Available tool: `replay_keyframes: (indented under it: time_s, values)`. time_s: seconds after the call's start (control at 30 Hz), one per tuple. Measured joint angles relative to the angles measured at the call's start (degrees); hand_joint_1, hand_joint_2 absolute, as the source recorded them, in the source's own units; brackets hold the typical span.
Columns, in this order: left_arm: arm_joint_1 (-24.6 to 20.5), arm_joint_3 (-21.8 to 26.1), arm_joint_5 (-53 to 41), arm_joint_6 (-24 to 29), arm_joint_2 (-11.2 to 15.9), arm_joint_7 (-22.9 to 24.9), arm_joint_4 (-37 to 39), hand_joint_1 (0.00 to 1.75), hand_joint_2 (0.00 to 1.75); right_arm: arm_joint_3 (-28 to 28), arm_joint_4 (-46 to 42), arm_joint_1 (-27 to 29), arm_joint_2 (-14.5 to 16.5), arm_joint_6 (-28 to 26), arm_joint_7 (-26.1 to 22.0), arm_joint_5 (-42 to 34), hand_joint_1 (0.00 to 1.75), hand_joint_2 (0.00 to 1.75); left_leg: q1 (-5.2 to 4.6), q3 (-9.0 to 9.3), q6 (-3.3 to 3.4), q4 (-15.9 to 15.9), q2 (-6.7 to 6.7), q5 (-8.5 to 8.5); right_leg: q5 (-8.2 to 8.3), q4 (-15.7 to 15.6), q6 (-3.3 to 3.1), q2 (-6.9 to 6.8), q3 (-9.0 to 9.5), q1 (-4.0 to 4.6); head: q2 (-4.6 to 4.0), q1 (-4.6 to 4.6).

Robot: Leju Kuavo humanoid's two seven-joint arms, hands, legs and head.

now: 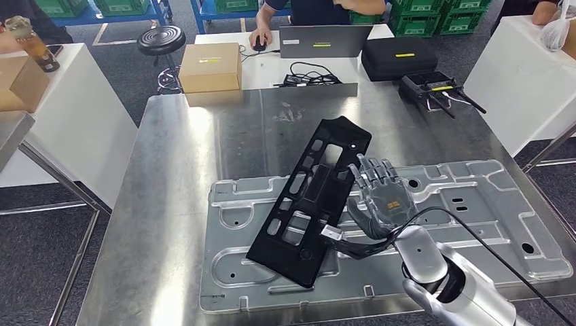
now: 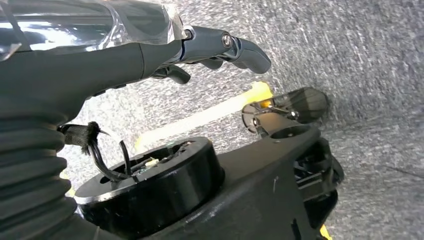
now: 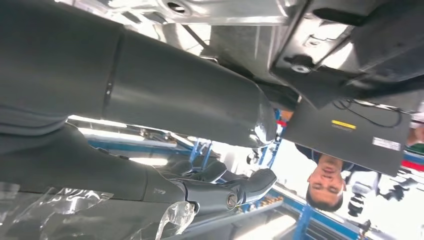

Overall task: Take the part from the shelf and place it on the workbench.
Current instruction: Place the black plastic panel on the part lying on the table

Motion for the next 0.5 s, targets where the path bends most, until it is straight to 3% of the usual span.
replay_keyframes:
  time_s: [0.13,0.17,0.23,0.3,0.33,0.37,0.4,0.47,0.5]
  values:
    - [-0.1,0.0,-0.08,-0.1,-0.06,-0.07,0.0,0.0,0.0,0.58,-0.32,-0.18,1.03,0.07,-0.54,0.96,0.0,0.0,-0.04,0.27,0.87,-0.56,-0.03,0.41,0.23,-0.4,0.6,-0.08,0.22,-0.35,0.0,0.0]
    - [-0.13,0.0,-0.08,-0.15,-0.1,-0.1,0.0,0.0,0.0,0.68,-0.53,-0.32,1.16,0.09,-0.65,1.11,0.0,0.0,0.23,0.53,1.02,-1.2,0.03,0.81,-0.51,0.33,0.68,-0.07,-0.04,-0.28,0.0,0.02]
    - [-0.17,0.0,0.0,-0.32,-0.19,-0.16,0.0,0.0,0.0,0.93,-1.0,-0.54,1.37,0.2,-0.95,1.27,0.0,0.0,0.72,0.86,1.18,-2.14,0.17,1.45,-3.93,5.5,0.89,-0.03,-2.21,-0.32,0.0,0.06]
    - [-0.16,0.0,0.1,-0.51,-0.27,-0.17,0.0,0.0,0.0,1.34,-1.26,-0.53,1.59,0.42,-1.25,1.28,0.0,0.0,0.87,0.67,1.09,-2.24,0.2,1.67,-7.63,13.5,1.34,-0.02,-5.74,-0.52,0.0,0.07]
    - [-0.13,0.0,0.12,-0.62,-0.32,-0.17,0.0,0.0,0.0,1.6,-1.31,-0.48,1.68,0.51,-1.33,1.28,0.0,0.0,0.99,0.53,0.9,-2.23,0.17,1.79,-8.22,15.9,1.6,-0.03,-6.79,-0.74,0.0,0.07]
    - [-0.09,0.0,0.16,-0.69,-0.36,-0.17,0.0,0.0,0.0,1.84,-1.36,-0.44,1.77,0.6,-1.38,1.28,0.0,0.0,1.17,0.38,0.65,-2.2,0.14,1.94,-7.78,16.27,1.91,-0.04,-6.91,-0.97,0.0,0.07]
    - [-0.06,0.0,0.19,-0.76,-0.38,-0.17,0.0,0.0,0.0,2.04,-1.41,-0.45,1.86,0.63,-1.4,1.27,0.0,0.0,1.5,0.21,0.32,-2.1,0.1,2.1,-6.24,14.04,2.28,-0.06,-5.78,-1.26,0.0,0.07]
    - [-0.07,0.0,0.23,-0.82,-0.3,-0.16,0.01,0.0,0.0,2.33,-1.46,-0.51,2.07,0.63,-1.45,1.26,0.0,0.0,2.01,-0.35,-0.78,-1.45,-0.02,2.27,-2.51,5.75,3.47,0.04,-1.71,-1.93,0.0,0.07]
    - [-0.11,0.0,0.23,-0.83,-0.23,-0.16,0.02,0.0,0.0,2.46,-1.47,-0.57,2.26,0.63,-1.51,1.26,0.0,0.0,2.16,-0.72,-1.4,-0.96,-0.1,2.28,-1.19,2.55,3.51,0.24,-0.3,-2.12,0.0,0.07]
